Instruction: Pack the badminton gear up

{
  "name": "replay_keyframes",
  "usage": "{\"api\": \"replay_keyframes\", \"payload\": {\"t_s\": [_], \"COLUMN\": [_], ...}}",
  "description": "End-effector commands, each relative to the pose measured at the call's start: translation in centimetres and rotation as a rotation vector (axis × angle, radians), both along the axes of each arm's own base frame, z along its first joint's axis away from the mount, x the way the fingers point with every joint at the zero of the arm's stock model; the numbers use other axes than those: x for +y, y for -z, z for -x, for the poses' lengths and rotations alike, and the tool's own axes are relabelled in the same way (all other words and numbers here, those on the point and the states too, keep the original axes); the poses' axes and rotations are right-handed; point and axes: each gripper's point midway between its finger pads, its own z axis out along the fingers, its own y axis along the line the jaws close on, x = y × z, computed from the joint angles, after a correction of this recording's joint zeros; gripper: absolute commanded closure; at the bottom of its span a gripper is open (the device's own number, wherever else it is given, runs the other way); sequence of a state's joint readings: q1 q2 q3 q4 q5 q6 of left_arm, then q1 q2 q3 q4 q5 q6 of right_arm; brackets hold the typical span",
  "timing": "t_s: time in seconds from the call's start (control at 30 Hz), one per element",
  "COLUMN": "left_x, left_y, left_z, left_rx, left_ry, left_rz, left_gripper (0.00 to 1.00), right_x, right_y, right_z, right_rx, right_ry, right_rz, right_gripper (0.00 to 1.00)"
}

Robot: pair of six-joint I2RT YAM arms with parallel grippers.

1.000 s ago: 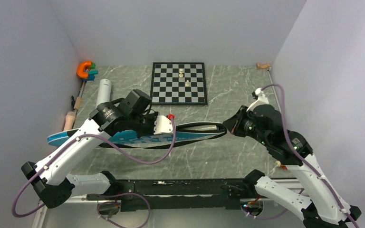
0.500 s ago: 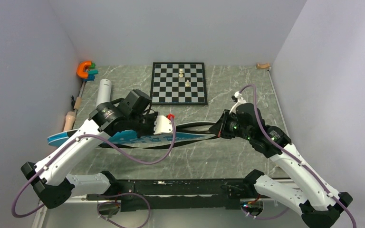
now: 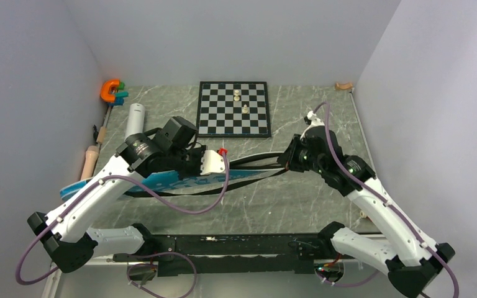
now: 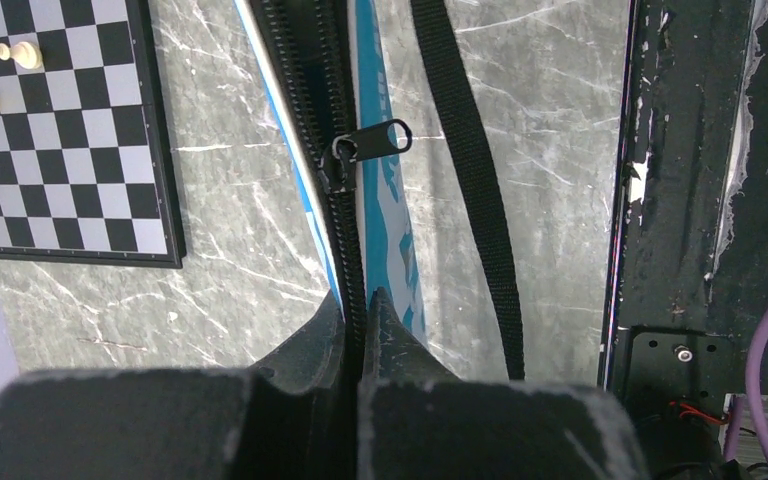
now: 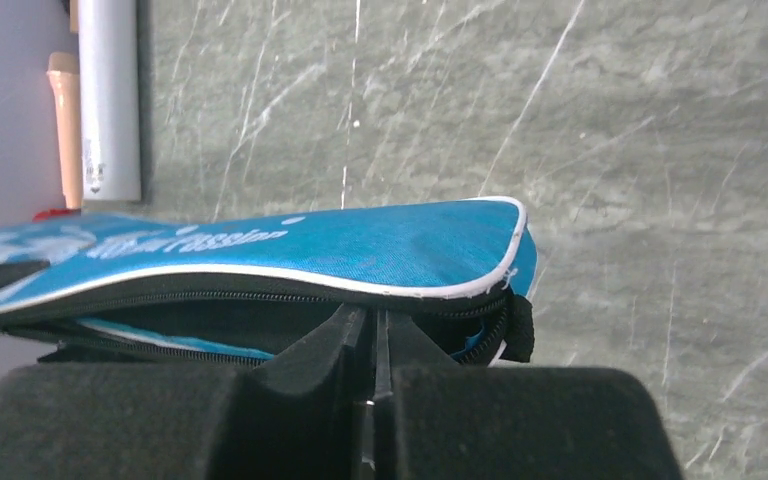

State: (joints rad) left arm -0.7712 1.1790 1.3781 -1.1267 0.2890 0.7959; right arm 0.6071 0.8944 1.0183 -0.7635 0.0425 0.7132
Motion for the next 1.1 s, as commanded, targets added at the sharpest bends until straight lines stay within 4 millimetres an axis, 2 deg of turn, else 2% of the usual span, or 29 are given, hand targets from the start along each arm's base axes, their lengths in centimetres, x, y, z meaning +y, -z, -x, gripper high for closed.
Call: {"api": "replay_keyframes", "payload": {"t_s": [0.0, 0.13, 0.23, 0.33, 0.4, 0.57, 0.63, 0.77, 0.93, 1.0, 1.07], "left_x": [-1.1, -1.0, -0.9, -0.7, -0.6, -0.6, -0.7, -1.0, -1.4, -1.4, -1.5], "left_y": [-3.2, -2.9, -2.6, -2.2, -2.2, -2.3, -2.5, -2.8, -3.6, -3.8, -4.0], "left_z": [-0.1, -0.3, -0.6, -1.1, -1.3, -1.5, -1.6, -2.0, -2.9, -3.2, -3.5], "left_rx": [-0.084, -0.088, -0.088, -0.089, -0.089, -0.09, -0.089, -0.09, -0.088, -0.089, -0.086], "left_ry": [0.04, 0.035, 0.014, -0.013, -0.02, -0.027, -0.032, -0.051, -0.091, -0.108, -0.121], "left_rz": [0.118, 0.109, 0.105, 0.095, 0.097, 0.099, 0.104, 0.112, 0.137, 0.148, 0.157], "left_gripper": [1.0, 1.0, 1.0, 1.0, 1.0, 1.0, 1.0, 1.0, 1.0, 1.0, 1.0], "right_x": [-0.3, 2.3, 4.5, 5.4, 4.7, 0.3, -0.2, 1.5, 4.8, 5.3, 5.7], "right_y": [-2.9, -6.8, -9.7, -11.3, -11.4, -9.8, -9.8, -11.5, -15.3, -15.8, -14.8], "right_z": [-2.9, -4.4, -4.0, -2.4, -1.5, -0.1, 1.0, 3.5, 6.2, 6.7, 6.7], "right_rx": [-0.072, -0.125, -0.146, -0.16, -0.173, -0.179, -0.185, -0.203, -0.229, -0.237, -0.209], "right_ry": [-0.003, -0.093, -0.199, -0.274, -0.266, -0.13, -0.13, -0.226, -0.406, -0.441, -0.455], "right_rz": [0.05, -0.028, -0.118, -0.192, -0.193, -0.067, -0.078, -0.244, -0.513, -0.572, -0.591], "right_gripper": [0.87, 0.81, 0.78, 0.7, 0.66, 0.58, 0.57, 0.54, 0.48, 0.44, 0.42]}}
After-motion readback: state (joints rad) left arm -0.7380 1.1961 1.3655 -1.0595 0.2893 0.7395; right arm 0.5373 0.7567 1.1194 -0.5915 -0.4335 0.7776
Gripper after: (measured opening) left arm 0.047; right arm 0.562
